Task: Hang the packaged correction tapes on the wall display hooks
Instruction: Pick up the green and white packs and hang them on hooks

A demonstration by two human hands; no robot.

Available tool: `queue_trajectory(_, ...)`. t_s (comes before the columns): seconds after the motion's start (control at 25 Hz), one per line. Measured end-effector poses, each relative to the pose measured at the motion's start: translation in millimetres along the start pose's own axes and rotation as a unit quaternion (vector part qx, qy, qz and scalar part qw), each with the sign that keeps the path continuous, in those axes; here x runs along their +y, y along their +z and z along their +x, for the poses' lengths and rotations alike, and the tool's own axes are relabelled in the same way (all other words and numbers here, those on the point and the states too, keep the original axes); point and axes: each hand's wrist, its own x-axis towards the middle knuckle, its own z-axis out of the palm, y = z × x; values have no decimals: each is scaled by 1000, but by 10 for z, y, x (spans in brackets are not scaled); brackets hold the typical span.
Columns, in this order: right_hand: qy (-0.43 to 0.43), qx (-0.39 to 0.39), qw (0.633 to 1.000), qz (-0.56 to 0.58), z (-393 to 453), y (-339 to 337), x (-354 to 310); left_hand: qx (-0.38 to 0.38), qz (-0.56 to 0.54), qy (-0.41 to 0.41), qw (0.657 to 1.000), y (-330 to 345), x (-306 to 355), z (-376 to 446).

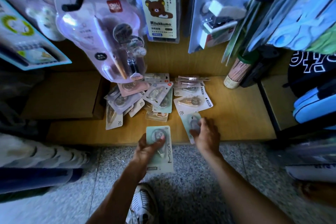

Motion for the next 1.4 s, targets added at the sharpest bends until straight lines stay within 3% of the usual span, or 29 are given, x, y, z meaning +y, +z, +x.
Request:
queue_trajectory(0.16,115,-26,993,8,-43,-49,18,32,-48,-28,998,4,51,15)
queue_trajectory(0.24,159,-51,982,87,-35,-49,65,38,-54,-26,997,15,122,-46)
queue_trajectory(0.44,246,-101,871,414,-185,-184,204,45,-81,35,995,53,283,-235)
queue_trajectory(0.52,229,-151,843,462,-378,-470,171,51,-100,26,993,87,340,-301)
queue_trajectory(0.6,209,-178,843,463,-566,-848,189,56,-109,23,992,196,421,-451)
queue_trajectory(0.72,167,-154,844,486,-768,-1431,290,29,-131,44,990,449,527,-700)
queue_trajectory(1.04,37,-83,786,612,-1389,-2809,486,-217,-118,59,967,1073,874,-1678)
queue_trajectory(1.2,-34,-51,758,650,-1687,-3319,361,-306,-66,176,933,1168,1232,-2238)
queue_trajectory(1.4,-115,-50,736,665,-1880,-3815,-46,-300,-86,298,902,1111,2007,-2777)
